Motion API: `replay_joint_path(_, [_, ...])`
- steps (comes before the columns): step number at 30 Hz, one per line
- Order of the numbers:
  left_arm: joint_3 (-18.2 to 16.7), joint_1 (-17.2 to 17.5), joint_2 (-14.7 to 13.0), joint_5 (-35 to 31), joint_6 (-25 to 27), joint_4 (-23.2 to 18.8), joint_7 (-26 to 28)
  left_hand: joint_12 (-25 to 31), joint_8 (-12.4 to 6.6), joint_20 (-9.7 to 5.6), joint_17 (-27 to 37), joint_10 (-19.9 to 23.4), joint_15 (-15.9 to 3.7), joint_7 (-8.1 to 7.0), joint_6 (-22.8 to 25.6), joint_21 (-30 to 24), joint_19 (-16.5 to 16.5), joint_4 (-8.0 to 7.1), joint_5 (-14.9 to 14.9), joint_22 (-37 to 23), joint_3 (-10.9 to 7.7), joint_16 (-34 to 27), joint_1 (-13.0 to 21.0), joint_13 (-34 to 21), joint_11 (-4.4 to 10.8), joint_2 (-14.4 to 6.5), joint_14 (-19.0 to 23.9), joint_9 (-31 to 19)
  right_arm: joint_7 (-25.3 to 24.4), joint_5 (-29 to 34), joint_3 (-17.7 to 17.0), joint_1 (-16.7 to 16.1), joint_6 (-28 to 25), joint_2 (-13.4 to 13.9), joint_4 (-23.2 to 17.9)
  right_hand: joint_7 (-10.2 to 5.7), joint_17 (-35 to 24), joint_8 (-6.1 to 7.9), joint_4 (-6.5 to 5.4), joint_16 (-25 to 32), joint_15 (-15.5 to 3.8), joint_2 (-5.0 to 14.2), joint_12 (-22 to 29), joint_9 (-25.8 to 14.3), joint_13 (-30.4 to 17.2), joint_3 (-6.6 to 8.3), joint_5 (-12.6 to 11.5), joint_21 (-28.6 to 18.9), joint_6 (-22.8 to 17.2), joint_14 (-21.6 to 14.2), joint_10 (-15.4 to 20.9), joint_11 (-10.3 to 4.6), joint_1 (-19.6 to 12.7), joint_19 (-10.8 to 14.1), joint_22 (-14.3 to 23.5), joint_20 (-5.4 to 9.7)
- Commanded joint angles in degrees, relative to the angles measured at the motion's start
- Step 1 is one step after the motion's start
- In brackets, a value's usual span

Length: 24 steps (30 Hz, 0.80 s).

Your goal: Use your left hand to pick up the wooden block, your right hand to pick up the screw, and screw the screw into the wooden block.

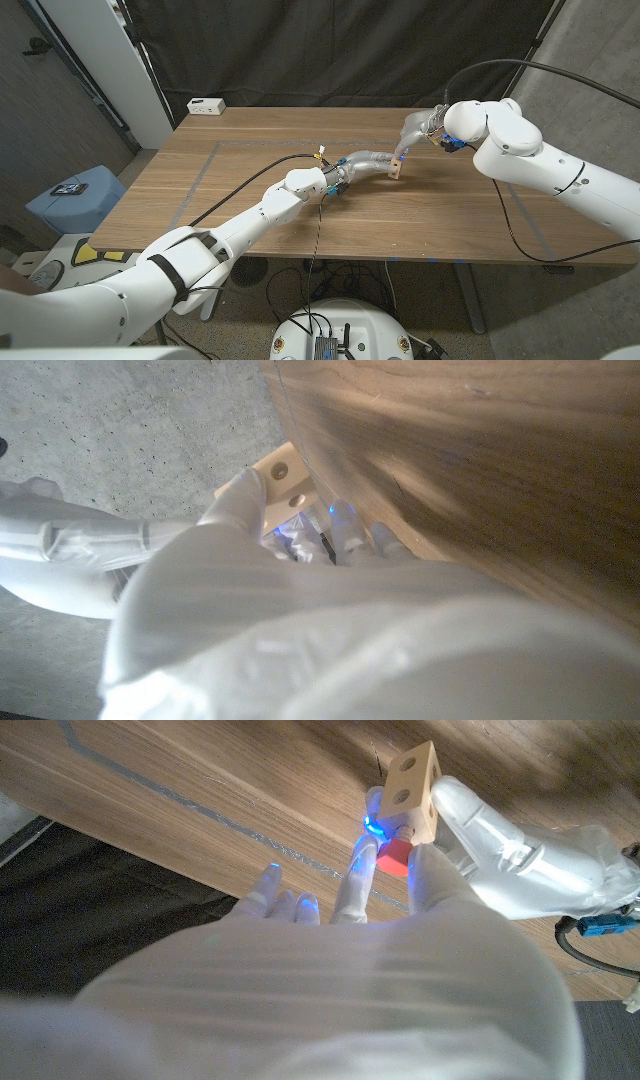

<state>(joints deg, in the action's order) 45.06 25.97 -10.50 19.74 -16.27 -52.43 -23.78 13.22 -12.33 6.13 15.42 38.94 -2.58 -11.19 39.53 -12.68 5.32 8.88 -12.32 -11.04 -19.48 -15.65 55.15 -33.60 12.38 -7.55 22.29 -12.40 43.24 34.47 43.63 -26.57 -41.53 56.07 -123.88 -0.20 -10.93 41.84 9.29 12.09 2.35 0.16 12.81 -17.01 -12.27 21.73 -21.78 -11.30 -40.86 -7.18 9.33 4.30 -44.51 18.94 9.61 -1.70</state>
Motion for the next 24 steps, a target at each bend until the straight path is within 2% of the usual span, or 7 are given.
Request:
replay_joint_path(1, [0.03, -0.21, 0.28, 0.09, -0.21, 0.73, -0.48, 0.25, -0.28, 0.29, 0.19, 0.73, -4.55, -0.02, 0.80, -0.28, -0.17, -0.15, -0.37, -0.10, -0.53, 0.34, 0.05, -0.09, 0.03, -0.31, 0.37, -0.22, 0.01, 1.62, 0.41, -0.33, -0.70, -0.34, -0.20, -0.42, -0.14, 0.75, -0.39, 0.48, -0.43, -0.22, 0.43, -0.02, -0.05, -0.15, 0.46, -0.25, -1.40, -0.92, 1.09, -0.46, -0.05, 0.74, 0.10, 0.05])
replay_joint_path(24, [0.14, -0.22, 0.43, 0.15, -0.01, 0.86, -0.91, 0.25, -0.31, 0.37, 0.18, 0.71, -4.51, 0.08, 0.87, -0.30, -0.14, -0.25, -0.36, -0.10, -0.60, 0.35, -0.16, -0.07, 0.02, -0.38, 0.44, -0.22, 0.80, 5.50, 0.85, -1.25, -2.23, -0.94, -0.80, -0.96, -0.26, 2.31, -1.07, 0.77, -1.49, -0.54, 1.04, 0.77, 0.01, -1.29, 2.22, -0.18, -5.72, -2.87, 4.81, -2.18, 1.95, 2.10, 0.09, 0.22])
